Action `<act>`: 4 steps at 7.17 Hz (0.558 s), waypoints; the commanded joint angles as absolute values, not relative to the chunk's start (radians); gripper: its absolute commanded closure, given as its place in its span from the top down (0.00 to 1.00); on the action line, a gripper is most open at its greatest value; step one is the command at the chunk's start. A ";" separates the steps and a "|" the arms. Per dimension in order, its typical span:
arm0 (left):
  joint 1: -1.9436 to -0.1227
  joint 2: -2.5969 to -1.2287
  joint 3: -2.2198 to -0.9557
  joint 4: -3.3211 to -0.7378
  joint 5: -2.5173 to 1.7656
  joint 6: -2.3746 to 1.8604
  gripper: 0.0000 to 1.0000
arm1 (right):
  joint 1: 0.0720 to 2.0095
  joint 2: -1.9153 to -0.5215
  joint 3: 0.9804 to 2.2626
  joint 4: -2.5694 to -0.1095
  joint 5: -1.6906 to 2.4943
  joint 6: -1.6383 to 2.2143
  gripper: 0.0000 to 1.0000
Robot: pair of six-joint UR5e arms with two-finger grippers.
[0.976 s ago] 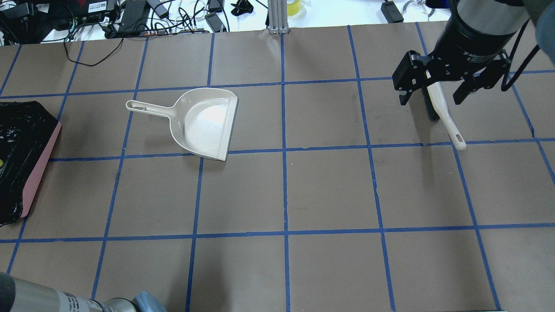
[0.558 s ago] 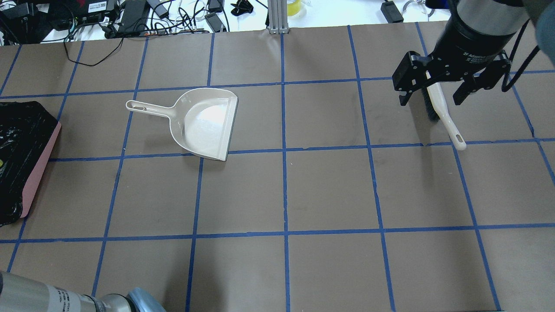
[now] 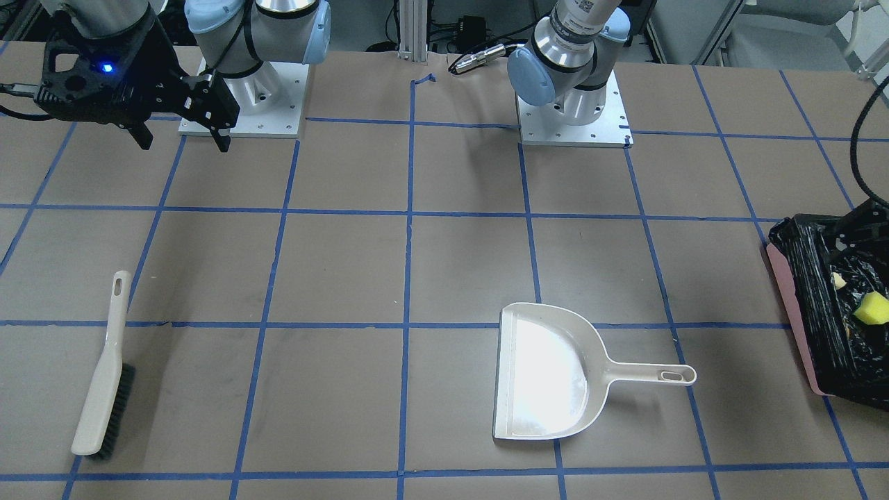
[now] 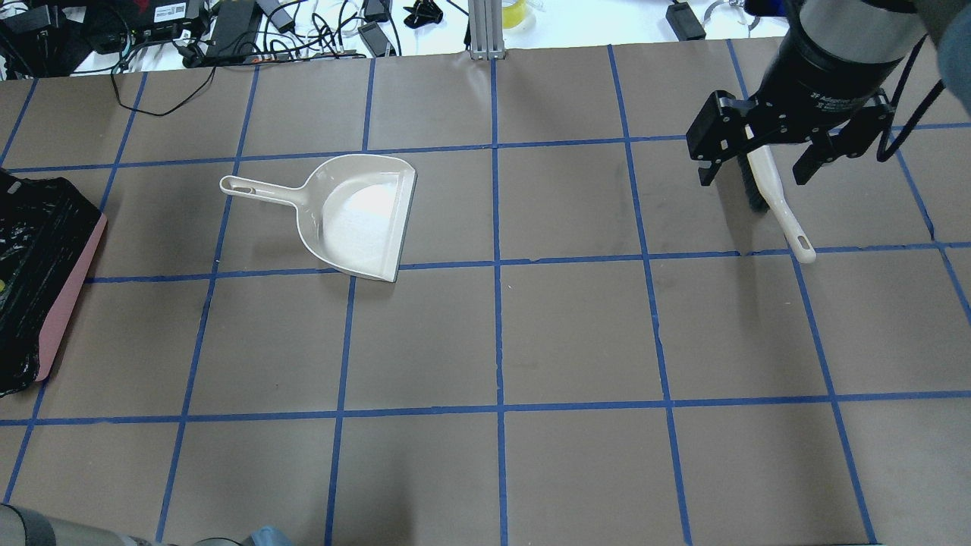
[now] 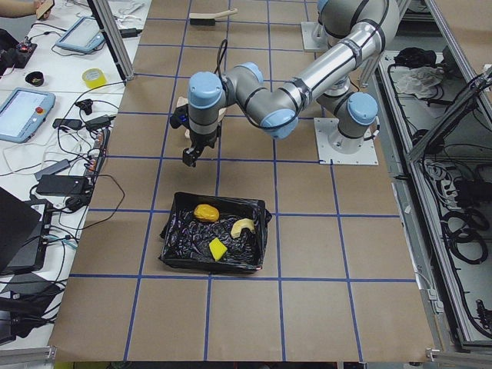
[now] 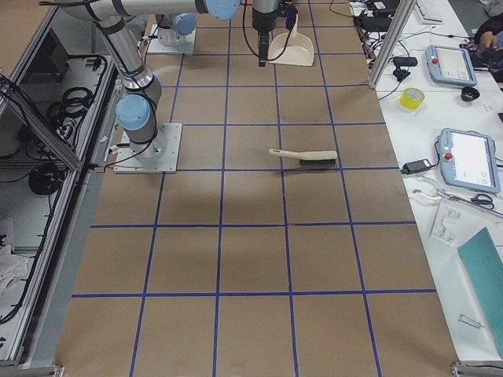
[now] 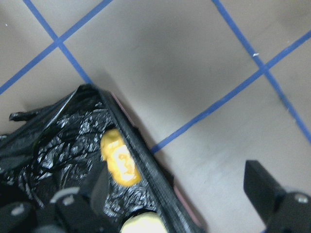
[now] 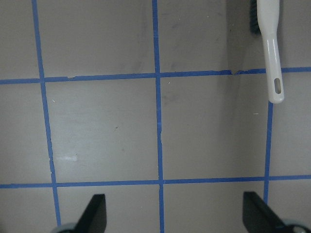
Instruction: Sweep and dump trash into bin
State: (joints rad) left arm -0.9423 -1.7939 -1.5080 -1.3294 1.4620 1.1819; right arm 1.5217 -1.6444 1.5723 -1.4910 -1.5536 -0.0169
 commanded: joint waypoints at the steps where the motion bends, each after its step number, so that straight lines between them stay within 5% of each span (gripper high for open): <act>1: -1.087 -1.696 -1.535 -1.368 1.558 0.849 1.00 | 1.522 -1.644 1.572 -1.491 -1.552 -0.017 1.00; 4: -1.334 -1.599 -1.543 -1.449 1.663 0.423 1.00 | 1.522 -1.644 1.572 -1.491 -1.552 -0.018 1.00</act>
State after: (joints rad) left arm -1.2319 -1.6346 -1.5452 -1.4171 1.6252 0.6048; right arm 1.5217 -1.6444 1.5723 -1.4910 -1.5524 -0.0178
